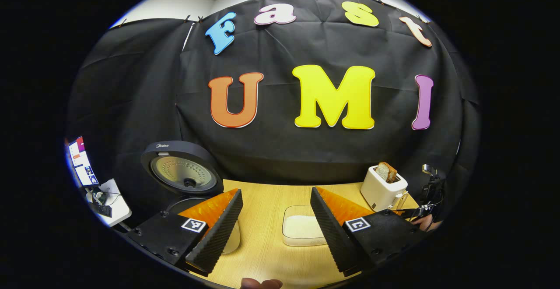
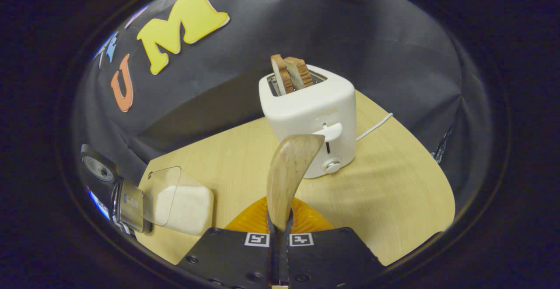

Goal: Close the left gripper, press the button to open the rice cooker; take a wooden spoon from the chopstick holder with the right hand, scoop a spoonful of rice and pour it into the rice cooker, then put the wooden spoon back into the chopstick holder.

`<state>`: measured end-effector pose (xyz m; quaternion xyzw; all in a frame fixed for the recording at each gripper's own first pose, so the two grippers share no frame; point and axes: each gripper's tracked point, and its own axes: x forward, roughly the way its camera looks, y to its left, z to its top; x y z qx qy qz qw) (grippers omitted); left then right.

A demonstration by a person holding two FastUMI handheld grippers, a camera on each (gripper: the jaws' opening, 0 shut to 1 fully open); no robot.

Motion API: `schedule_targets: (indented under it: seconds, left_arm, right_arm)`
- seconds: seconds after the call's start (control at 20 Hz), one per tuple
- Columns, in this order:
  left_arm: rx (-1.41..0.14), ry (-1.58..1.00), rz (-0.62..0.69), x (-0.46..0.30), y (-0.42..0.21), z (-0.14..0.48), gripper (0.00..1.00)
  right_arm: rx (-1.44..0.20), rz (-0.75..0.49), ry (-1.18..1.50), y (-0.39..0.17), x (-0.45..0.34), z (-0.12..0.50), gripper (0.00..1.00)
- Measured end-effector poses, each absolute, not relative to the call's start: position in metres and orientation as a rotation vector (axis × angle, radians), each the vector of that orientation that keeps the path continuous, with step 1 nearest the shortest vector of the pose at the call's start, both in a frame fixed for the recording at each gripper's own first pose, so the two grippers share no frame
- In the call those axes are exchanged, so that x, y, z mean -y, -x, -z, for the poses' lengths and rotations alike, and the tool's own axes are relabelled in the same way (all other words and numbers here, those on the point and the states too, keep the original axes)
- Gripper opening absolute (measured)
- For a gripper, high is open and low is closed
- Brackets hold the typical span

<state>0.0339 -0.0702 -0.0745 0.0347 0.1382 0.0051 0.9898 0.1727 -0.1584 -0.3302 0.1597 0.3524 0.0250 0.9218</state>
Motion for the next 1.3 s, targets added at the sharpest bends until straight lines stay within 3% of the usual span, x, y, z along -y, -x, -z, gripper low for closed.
schedule_targets:
  seconds: [0.5,0.85,1.05,1.3]
  left_arm:
    - [-0.273,-0.002,-0.014,0.050,-0.029,0.079,0.99]
    - [-0.246,0.029,-0.060,0.009,-0.016,0.076,0.99]
    - [-0.245,0.013,-0.107,-0.029,-0.007,0.074,0.99]
    - [-0.257,0.016,-0.162,-0.076,-0.002,0.077,0.99]
  right_arm:
    - [-0.539,-0.020,-0.242,-0.162,0.151,0.237,0.02]
    - [-0.447,-0.150,-0.210,-0.185,0.042,0.174,0.01]
    - [-0.432,-0.215,-0.195,-0.207,-0.033,0.176,0.01]
    - [-0.491,-0.219,-0.188,-0.227,-0.096,0.225,0.01]
